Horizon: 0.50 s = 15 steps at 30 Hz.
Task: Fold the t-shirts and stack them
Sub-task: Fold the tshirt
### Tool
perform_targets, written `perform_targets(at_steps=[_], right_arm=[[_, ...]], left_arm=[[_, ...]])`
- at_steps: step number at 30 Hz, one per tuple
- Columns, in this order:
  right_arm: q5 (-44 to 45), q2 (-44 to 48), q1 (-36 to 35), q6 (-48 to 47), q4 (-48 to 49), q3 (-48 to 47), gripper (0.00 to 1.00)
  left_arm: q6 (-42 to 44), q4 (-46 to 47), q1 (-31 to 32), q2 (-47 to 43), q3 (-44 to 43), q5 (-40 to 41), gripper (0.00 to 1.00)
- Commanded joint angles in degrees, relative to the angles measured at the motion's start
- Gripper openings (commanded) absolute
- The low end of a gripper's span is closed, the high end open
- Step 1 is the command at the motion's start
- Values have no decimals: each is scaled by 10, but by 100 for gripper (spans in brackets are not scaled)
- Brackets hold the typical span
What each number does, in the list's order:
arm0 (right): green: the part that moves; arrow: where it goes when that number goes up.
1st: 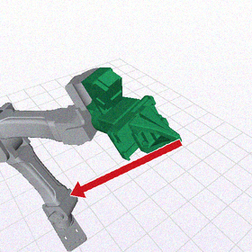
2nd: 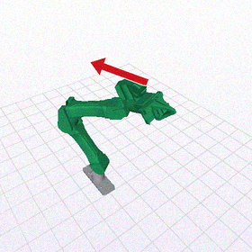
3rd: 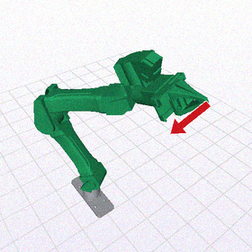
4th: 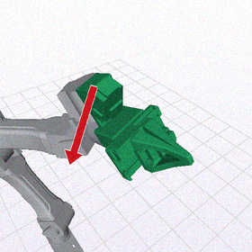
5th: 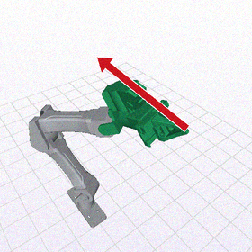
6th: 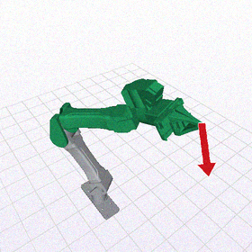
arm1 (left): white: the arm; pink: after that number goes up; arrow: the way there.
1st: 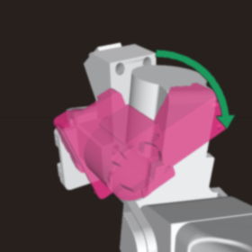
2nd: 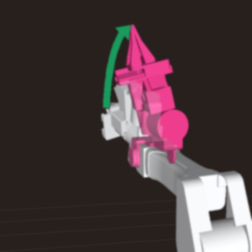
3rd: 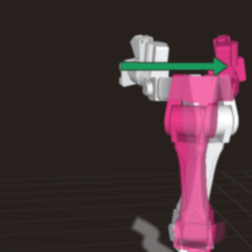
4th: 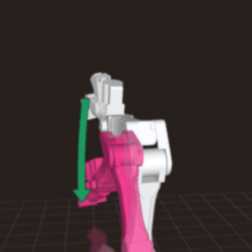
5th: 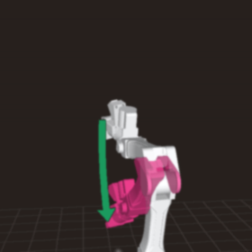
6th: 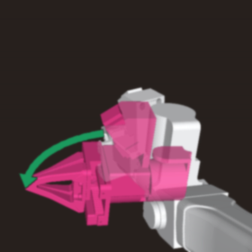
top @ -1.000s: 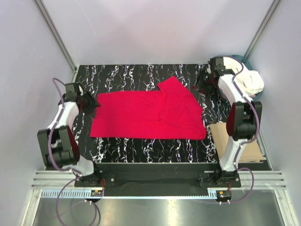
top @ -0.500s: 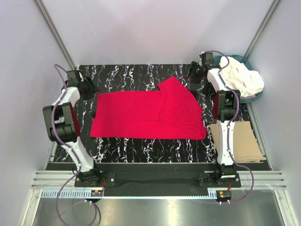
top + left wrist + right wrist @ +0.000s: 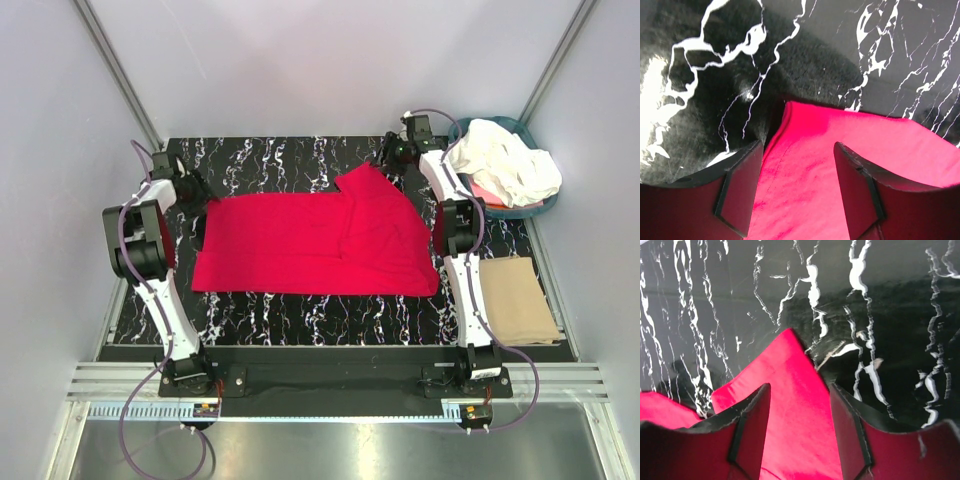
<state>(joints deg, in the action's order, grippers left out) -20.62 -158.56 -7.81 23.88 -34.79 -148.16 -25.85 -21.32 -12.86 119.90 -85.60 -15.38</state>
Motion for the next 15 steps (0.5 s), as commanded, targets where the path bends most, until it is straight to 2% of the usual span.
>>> perform_targets(at_steps=[1, 3, 10, 13, 15], right_arm=[[2, -13, -15, -12, -21, -28, 57], [7, -16, -19, -21, -23, -30, 57], [44, -14, -32, -51, -56, -22, 44], [59, -17, -32, -54, -58, -25, 34], [68, -23, -31, -57, -57, -38, 23]], left_arm=[[16, 3, -3, 13, -31, -11, 64], [16, 1, -3, 20, -37, -14, 64], [6, -5, -3, 34, -41, -33, 60], [6, -5, -3, 39, -46, -36, 56], [4, -7, -2, 46, -50, -37, 53]])
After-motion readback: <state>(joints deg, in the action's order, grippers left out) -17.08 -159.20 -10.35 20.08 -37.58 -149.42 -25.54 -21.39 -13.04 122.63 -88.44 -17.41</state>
